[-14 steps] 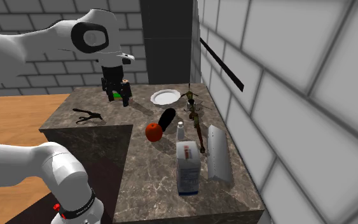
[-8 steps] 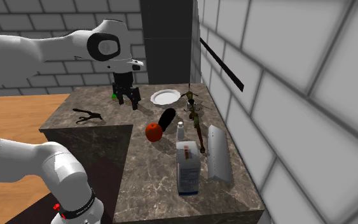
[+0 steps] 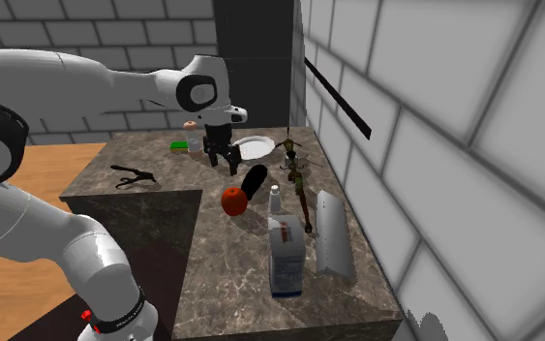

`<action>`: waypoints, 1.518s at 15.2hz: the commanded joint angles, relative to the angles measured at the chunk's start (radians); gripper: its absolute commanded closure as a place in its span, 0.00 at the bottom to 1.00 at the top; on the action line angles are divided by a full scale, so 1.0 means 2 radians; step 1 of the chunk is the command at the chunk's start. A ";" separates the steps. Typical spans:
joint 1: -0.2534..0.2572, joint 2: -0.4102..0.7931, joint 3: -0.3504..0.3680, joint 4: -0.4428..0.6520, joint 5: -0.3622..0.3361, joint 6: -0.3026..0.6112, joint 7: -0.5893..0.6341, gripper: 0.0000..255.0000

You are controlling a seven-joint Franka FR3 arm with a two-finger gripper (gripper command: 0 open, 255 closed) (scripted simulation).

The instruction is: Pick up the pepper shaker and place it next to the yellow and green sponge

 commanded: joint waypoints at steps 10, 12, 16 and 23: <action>-0.026 0.186 -0.011 0.074 -0.026 0.130 0.038 0.00; -0.029 0.221 -0.014 0.096 -0.030 0.146 0.045 0.00; -0.035 0.292 -0.021 0.148 -0.037 0.172 0.056 0.00; -0.037 0.311 -0.023 0.131 -0.040 0.209 0.058 0.00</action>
